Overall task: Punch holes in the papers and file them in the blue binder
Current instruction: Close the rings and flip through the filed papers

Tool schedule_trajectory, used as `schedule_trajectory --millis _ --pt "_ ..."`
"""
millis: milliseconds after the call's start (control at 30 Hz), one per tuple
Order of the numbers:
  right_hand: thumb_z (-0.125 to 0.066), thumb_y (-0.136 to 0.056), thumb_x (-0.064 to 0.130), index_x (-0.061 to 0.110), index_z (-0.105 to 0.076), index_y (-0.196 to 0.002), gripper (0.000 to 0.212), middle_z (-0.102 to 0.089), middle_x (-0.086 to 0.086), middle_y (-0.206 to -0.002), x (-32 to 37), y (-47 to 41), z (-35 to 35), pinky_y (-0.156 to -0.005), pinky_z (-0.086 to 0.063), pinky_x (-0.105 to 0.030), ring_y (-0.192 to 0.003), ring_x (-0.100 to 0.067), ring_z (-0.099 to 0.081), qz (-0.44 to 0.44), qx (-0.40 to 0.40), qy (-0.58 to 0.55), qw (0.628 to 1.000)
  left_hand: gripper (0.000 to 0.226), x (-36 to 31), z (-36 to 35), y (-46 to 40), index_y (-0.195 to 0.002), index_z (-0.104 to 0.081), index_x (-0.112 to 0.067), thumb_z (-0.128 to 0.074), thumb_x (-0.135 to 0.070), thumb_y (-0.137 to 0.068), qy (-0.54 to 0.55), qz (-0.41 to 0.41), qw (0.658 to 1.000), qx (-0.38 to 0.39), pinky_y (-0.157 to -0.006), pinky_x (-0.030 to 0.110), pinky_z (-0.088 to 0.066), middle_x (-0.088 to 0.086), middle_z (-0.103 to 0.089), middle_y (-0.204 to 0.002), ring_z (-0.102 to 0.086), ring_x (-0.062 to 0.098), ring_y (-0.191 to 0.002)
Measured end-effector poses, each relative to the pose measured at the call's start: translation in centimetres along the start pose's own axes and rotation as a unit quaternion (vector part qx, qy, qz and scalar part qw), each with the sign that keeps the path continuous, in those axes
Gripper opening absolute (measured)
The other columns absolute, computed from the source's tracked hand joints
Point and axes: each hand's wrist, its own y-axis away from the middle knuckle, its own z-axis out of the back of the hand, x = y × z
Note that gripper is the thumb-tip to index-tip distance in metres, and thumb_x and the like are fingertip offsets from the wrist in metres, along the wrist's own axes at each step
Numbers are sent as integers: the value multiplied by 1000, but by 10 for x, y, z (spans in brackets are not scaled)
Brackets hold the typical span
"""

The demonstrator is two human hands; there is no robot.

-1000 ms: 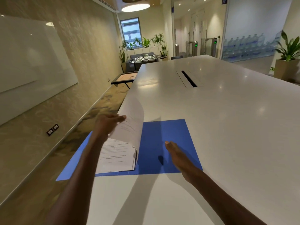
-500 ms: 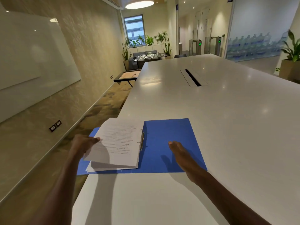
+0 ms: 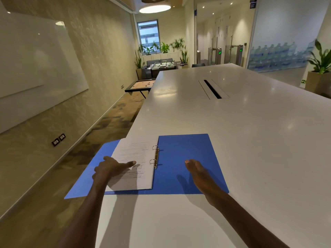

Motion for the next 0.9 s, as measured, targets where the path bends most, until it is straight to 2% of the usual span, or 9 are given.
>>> schedule_trajectory --millis 167,333,467,500,567,667,733,800,900 --pt "-41 -98 49 20 -34 -146 56 -40 -5 -148 -2 -1 -2 -95 -37 -30 -132 -22 -43 7 -2 11 1000 160 -12 -1 9 -146 -25 -7 -57 -95 -17 -49 12 999 7 -105 55 -36 16 -38 -148 -40 38 -130" --pt "-42 -97 49 20 -33 -147 58 -38 -6 -150 -3 -2 -5 -104 -37 -35 -135 -23 -40 19 -9 32 999 149 -14 3 14 -137 -40 -12 -56 -96 -16 -74 12 997 -14 -98 50 -38 13 -46 -139 -44 35 -124" --pt "-42 -97 49 19 -35 -146 58 -40 -8 -148 -4 -3 -5 -101 -38 -34 -133 -24 -41 20 -16 39 999 133 6 -3 -16 -111 -55 -9 -47 -102 -17 -19 11 999 -40 -88 50 -48 16 -62 -115 -57 36 -104" --pt "-42 -97 50 19 -35 -146 58 -40 -8 -148 -4 -3 -5 -101 -38 -33 -134 -23 -41 21 -15 39 999 121 9 -1 -17 -99 -58 -8 -48 -102 -24 9 0 999 -51 -83 48 -50 16 -65 -103 -60 34 -95" --pt "-43 -97 50 19 -34 -147 59 -38 -7 -150 -4 -3 -4 -104 -36 -34 -135 -23 -40 24 -13 38 999 84 8 11 2 -80 -59 -4 -63 -85 -56 76 -21 995 -65 -69 38 -46 15 -66 -82 -60 30 -76" --pt "-43 -98 47 17 -34 -147 59 -39 -7 -150 -4 -3 -4 -108 -35 -36 -137 -23 -40 33 -14 46 998 52 2 31 17 -73 -58 -1 -67 -51 -83 170 -11 984 -45 -59 35 -36 14 -59 -68 -53 25 -62" --pt "-43 -97 47 16 -35 -147 58 -40 -7 -150 -3 -3 -5 -108 -36 -36 -136 -24 -41 33 -14 47 998 48 3 46 13 -79 -62 -1 -65 -48 -86 201 -13 979 -9 -71 37 -46 16 -65 -74 -60 29 -69" --pt "-43 -97 48 17 -35 -146 59 -40 -7 -150 -4 -3 -6 -108 -37 -37 -136 -24 -41 31 -13 48 998 46 3 58 6 -90 -66 -2 -64 -48 -85 221 -19 975 28 -90 50 -50 21 -71 -88 -66 36 -83" --pt "-43 -97 48 17 -35 -146 59 -40 -8 -150 -4 -3 -5 -108 -37 -38 -135 -24 -41 32 -13 51 998 38 -13 76 15 -98 -63 -1 -65 -37 -88 274 -57 959 44 -94 55 -49 23 -70 -94 -67 39 -91"
